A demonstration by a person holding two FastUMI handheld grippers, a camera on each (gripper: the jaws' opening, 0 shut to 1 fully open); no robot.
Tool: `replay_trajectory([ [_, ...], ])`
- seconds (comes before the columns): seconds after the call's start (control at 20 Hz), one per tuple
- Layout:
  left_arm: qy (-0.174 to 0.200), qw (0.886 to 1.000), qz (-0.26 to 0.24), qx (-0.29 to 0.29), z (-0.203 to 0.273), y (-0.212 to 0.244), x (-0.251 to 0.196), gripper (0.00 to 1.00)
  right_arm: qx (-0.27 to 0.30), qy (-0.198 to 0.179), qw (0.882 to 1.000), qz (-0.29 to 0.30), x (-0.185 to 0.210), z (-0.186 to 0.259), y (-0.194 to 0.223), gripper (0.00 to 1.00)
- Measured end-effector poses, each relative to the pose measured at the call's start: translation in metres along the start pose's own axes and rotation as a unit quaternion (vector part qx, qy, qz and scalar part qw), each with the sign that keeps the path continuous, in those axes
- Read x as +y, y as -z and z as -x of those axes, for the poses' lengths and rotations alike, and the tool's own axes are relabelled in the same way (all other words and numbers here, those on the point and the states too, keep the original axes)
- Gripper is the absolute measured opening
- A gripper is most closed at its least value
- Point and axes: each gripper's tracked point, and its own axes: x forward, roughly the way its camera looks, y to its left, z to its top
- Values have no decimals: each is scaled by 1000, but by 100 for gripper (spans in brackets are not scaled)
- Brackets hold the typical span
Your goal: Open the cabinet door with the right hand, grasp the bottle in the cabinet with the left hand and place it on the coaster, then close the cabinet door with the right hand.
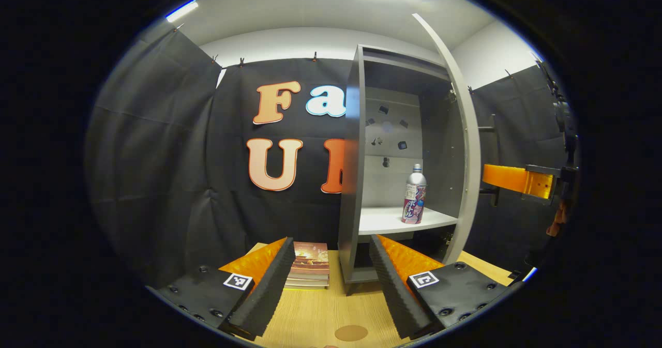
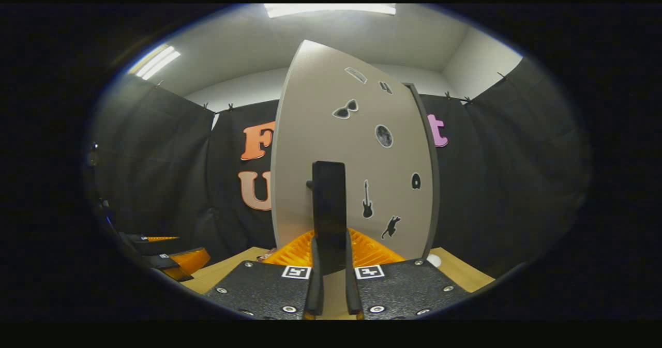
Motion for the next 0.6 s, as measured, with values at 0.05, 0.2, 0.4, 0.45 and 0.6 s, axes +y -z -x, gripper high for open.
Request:
replay_trajectory([
  [0.05,4,1000,1,-1,0,0,-6,94,-2,9,1000,2,-9,8,-2,16],
  [0.2,21,1000,2,-2,-1,1,-25,94,0,39,999,6,-31,20,-4,17],
  [0.4,42,999,3,2,2,6,-52,94,-3,72,997,14,-64,38,-6,18],
  [0.45,47,999,5,4,4,7,-57,94,-6,76,997,19,-71,43,-5,14],
  [0.6,56,998,11,5,7,8,-67,95,-4,80,996,36,-89,50,-6,11],
])
